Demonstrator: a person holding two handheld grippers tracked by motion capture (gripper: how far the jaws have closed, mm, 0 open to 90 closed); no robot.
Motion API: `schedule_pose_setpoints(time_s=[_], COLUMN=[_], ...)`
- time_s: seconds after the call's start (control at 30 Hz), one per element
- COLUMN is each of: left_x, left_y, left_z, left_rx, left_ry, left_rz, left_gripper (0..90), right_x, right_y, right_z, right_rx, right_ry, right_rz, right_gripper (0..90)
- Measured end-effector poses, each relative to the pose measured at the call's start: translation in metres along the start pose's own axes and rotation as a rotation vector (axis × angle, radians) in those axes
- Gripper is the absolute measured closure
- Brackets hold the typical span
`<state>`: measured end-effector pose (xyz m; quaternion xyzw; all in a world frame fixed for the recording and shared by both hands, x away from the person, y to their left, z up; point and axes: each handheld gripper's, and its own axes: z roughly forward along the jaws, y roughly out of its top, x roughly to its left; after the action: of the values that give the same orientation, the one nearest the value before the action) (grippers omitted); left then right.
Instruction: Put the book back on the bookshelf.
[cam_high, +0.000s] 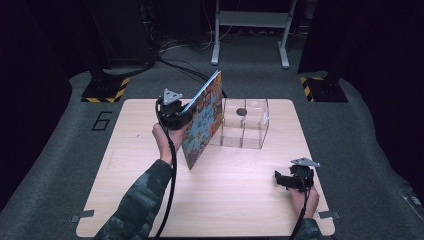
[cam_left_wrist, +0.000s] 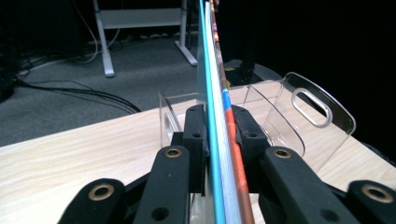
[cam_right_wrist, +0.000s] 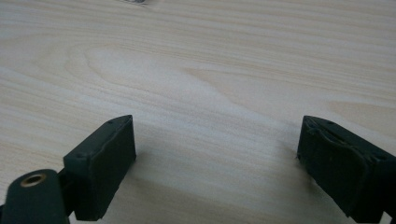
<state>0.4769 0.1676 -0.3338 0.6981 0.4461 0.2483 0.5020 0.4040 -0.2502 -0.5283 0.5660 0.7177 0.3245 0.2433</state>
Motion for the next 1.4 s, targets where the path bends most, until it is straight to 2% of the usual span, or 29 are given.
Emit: schedule_pose_setpoints(time_s=[0.1, 0.3, 0.47, 0.5, 0.67, 0.9, 1.03, 1.07, 1.23, 1.4], left_x=[0.002, -0.002, -0.003, -0.003, 0.0, 0.011, 0.017, 0.019, 0.023, 0.029], left_y=[0.0, 0.003, 0.008, 0.009, 0.011, 0.008, 0.0, -0.002, -0.019, -0.038], left_z=[0.0, -0.003, -0.01, -0.013, -0.023, -0.045, -0.056, -0.06, -0.069, -0.079], left_rx=[0.023, 0.075, 0.094, 0.094, 0.127, 0.14, 0.16, 0.18, 0.21, 0.244], left_ry=[-0.023, -0.055, -0.059, -0.05, -0.066, -0.075, -0.067, -0.068, -0.048, -0.043], left_rz=[0.004, 0.02, 0.034, 0.038, 0.041, 0.043, 0.046, 0.05, 0.073, 0.087], left_gripper=[71.7, 50.3, 31.0, 29.3, 15.8, 10.9, 6.4, 5.4, 0.2, 0.1], right_x=[0.0, 0.0, 0.0, 0.0, 0.0, 0.0, 0.0, 0.0, 0.0, 0.0], right_y=[0.0, 0.0, 0.0, 0.0, 0.0, 0.0, 0.0, 0.0, 0.0, 0.0], right_z=[0.0, 0.0, 0.0, 0.0, 0.0, 0.0, 0.0, 0.0, 0.0, 0.0], right_rx=[0.0, -0.001, -0.001, -0.001, -0.001, 0.0, -0.001, -0.001, -0.002, -0.002], right_ry=[0.0, 0.001, 0.0, 0.001, 0.001, -0.001, 0.0, 0.0, 0.001, 0.001], right_rz=[0.0, -0.001, 0.0, -0.001, -0.001, -0.002, -0.003, -0.003, -0.005, -0.004], right_gripper=[10.9, 11.0, 11.0, 11.0, 11.1, 11.2, 11.2, 11.2, 11.2, 11.2])
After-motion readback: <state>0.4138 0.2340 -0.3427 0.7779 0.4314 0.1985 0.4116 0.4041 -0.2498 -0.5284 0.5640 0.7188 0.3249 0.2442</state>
